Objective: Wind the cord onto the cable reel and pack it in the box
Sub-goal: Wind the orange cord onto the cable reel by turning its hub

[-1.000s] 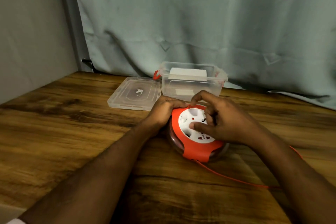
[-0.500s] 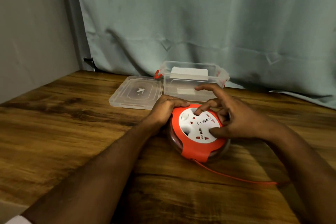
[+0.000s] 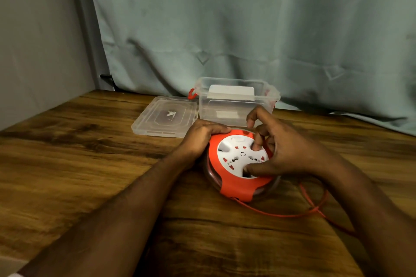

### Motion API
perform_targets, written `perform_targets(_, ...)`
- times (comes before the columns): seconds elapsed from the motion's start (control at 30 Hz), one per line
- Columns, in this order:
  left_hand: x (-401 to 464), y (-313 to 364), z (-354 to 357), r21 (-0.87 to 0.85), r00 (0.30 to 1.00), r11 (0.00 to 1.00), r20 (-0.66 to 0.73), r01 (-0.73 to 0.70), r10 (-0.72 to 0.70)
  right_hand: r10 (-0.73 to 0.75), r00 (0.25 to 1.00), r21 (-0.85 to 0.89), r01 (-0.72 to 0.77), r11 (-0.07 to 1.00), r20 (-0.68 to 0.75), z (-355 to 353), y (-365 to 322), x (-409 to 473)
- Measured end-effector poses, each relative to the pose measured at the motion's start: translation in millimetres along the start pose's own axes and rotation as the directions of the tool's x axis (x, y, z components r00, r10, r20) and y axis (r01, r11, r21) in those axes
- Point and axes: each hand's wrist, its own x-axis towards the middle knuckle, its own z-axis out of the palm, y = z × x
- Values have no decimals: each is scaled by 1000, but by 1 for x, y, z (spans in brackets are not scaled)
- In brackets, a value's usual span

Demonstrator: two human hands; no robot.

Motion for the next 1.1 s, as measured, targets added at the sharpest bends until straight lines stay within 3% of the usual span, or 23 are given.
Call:
perform_targets(0.1, -1, -1, 0, -5, 1000, 1000, 6, 1, -1, -7, 1000, -116, 4, 993, -24, 4, -3, 1)
perform_targets(0.33, 4, -4, 0, -2, 1000, 1000, -14, -3, 3, 12, 998, -170, -21, 985, -56, 10, -1, 6)
perform_targets(0.53, 5, -6, 1, -9, 999, 1000, -35, -28, 28, -108, 993, 16, 109, 994, -54, 5, 6, 4)
perform_targets(0.63, 5, -6, 0, 8, 998, 998, -16, -63, 63, -138, 990, 118, 135, 984, 15, -1, 11, 4)
perform_targets(0.93, 4, -5, -2, 10, 998, 999, 36, -49, 48, -219, 974, 184, 206, 961, 56, -3, 16, 6)
perform_targets(1.1, 4, -6, -3, 19, 996, 1000, 91, -23, 21, -178, 977, 148, 161, 976, 117, 1, 14, 6)
